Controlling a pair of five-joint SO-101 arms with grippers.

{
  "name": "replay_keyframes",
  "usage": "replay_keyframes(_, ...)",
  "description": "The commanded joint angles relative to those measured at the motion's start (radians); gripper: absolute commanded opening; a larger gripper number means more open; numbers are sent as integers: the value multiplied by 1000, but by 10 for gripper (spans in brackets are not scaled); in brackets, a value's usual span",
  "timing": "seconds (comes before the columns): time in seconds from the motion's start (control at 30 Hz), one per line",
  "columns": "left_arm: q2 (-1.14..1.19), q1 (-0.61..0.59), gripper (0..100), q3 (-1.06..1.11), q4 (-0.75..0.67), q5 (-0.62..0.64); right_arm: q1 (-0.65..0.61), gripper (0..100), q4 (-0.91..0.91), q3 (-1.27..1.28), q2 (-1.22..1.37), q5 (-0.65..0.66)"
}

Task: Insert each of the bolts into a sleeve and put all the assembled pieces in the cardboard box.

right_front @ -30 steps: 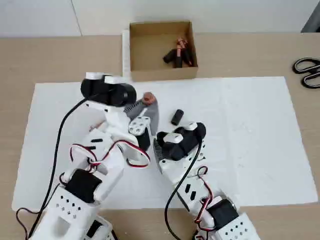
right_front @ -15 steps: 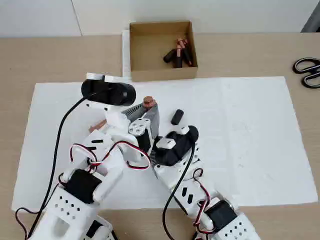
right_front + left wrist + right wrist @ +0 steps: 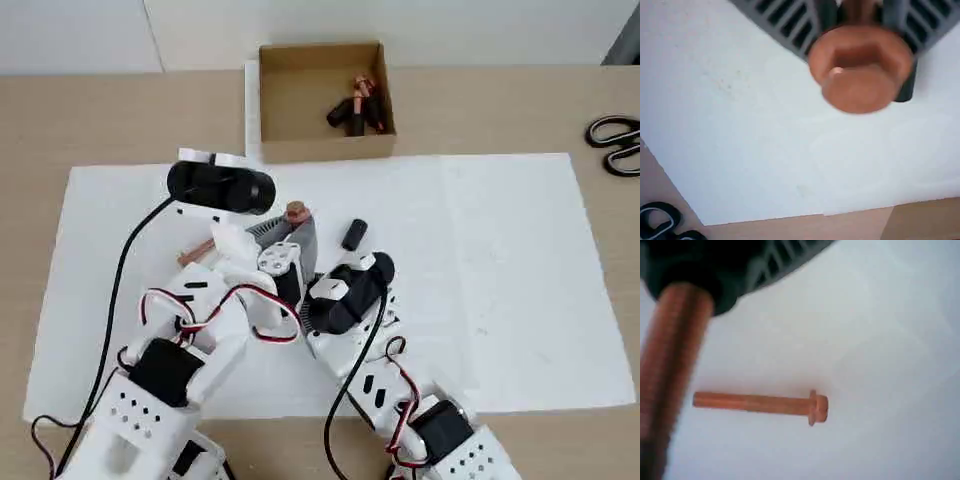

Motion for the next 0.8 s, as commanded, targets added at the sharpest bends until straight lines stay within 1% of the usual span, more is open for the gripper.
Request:
replay_keyframes(0.0,-28,6,5,-41,5,6,-1,4,-25,-3,-15,14)
replay_keyframes(0.1,-28,6,5,-41,8,6,-1,4,-25,-3,-15,14)
replay_keyframes(0.27,-28,6,5,-41,51,6,1,4,-25,-3,-15,14)
replay_keyframes(0.4,-28,18,5,-38,51,6,27,4,-25,-3,-15,14)
replay_keyframes(0.53,-28,55,5,15,14,-9,30,4,-25,-5,-15,14)
replay_keyframes(0.63,-29,63,5,62,-23,-64,30,4,-25,-5,-15,14)
replay_keyframes(0.77,-29,66,5,74,-6,-68,30,4,-25,-5,-15,14)
